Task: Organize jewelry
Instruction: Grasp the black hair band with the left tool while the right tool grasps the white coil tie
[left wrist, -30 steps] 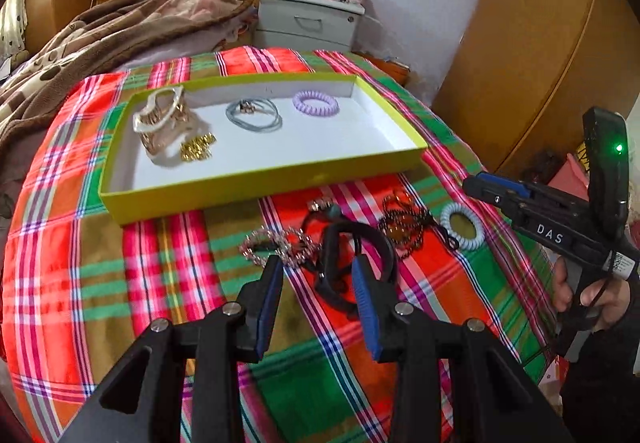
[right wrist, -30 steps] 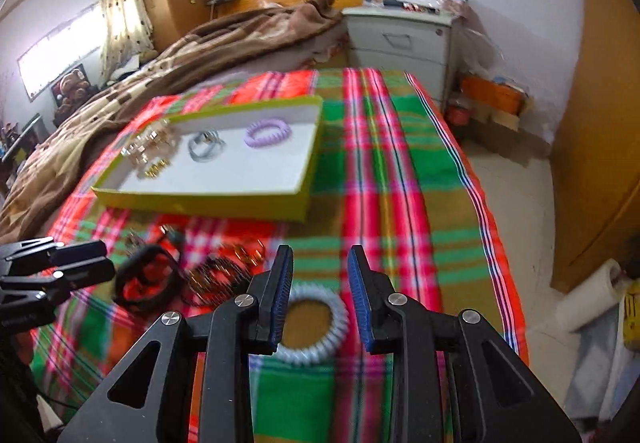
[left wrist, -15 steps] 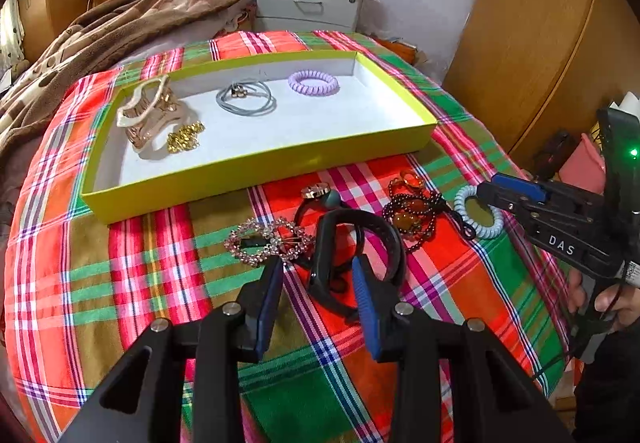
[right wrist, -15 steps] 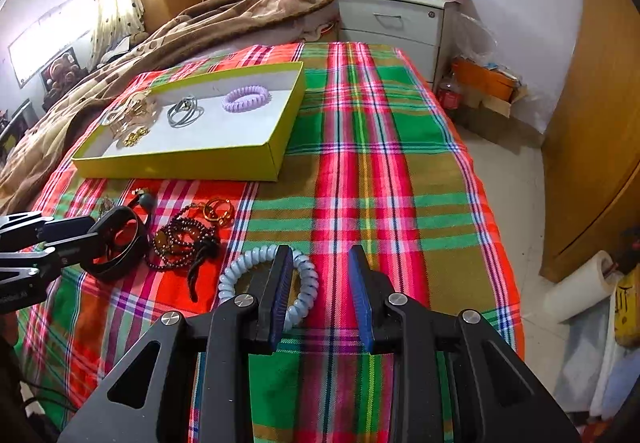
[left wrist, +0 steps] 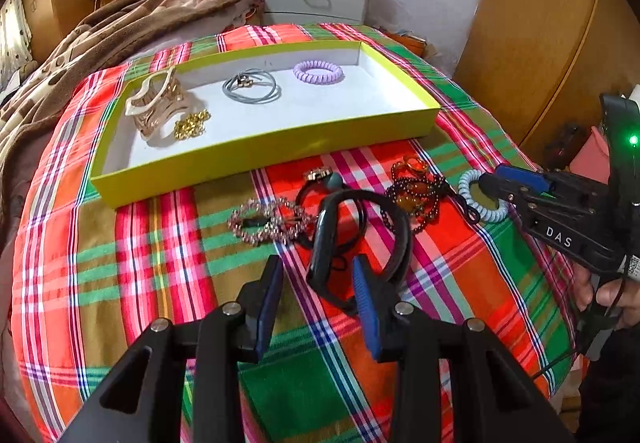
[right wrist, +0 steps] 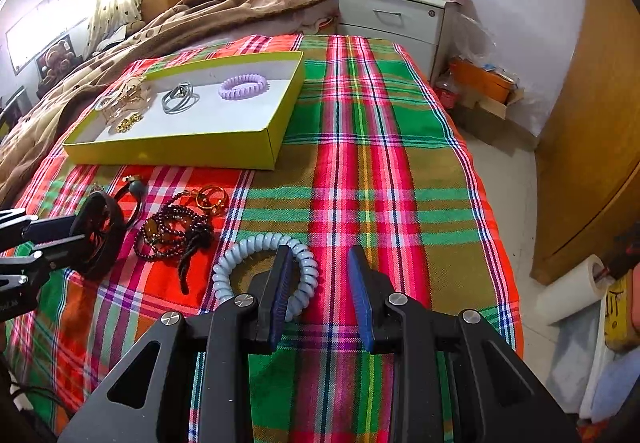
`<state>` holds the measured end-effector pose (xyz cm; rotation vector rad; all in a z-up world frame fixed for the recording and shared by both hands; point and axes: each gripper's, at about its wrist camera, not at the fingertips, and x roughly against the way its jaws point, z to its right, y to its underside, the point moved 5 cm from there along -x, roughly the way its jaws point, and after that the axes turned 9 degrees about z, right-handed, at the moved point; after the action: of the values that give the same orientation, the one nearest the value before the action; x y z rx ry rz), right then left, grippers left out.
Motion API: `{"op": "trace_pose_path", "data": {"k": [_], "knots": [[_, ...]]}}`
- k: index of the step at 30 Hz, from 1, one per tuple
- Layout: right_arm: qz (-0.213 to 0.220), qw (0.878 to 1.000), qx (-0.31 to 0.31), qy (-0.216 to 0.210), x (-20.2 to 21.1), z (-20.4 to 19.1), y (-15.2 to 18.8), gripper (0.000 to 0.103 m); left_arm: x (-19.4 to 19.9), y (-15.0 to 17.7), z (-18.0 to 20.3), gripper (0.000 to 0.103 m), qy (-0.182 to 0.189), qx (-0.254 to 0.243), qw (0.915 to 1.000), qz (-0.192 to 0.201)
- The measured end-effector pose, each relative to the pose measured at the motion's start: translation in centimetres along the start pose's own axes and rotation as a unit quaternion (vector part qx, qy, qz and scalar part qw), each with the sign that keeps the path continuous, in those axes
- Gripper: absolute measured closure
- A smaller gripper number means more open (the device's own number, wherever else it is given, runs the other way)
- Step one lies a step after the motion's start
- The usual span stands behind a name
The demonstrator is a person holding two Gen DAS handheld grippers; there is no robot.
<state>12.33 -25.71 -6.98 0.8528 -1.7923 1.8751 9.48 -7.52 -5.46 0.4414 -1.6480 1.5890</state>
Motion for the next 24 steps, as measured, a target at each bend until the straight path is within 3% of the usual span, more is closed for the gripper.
{"op": "trace_pose_path", "data": {"k": [6, 9, 13, 17, 24], "knots": [[0.009, 1.0, -0.001, -0.004, 0.5, -0.2, 0.1, 0.075, 0.4, 0.4, -0.5, 0.066, -0.026, -0.013, 0.9995, -0.006], [0.011, 1.0, -0.004, -0.007, 0.7, -0.3, 0.1, 0.092, 0.5, 0.7, -0.7, 0.066, -0.026, -0.009, 0.9995, -0.012], [0.012, 1.0, -0.008, -0.009, 0.8, -0.4, 0.3, 0.093, 0.6, 1.1, -0.8, 0.067, -0.021, -0.002, 0.9998, -0.004], [0.017, 1.0, -0.013, -0.014, 0.9, -0.4, 0.6, 0.094, 0.6, 1.2, -1.2, 0.081, -0.025, 0.0, 0.9997, -0.002], [0.022, 0.999, -0.017, -0.018, 1.1, -0.5, 0.5, 0.094, 0.5, 1.1, -1.5, 0.085, -0.011, 0.018, 0.9998, 0.006]]}}
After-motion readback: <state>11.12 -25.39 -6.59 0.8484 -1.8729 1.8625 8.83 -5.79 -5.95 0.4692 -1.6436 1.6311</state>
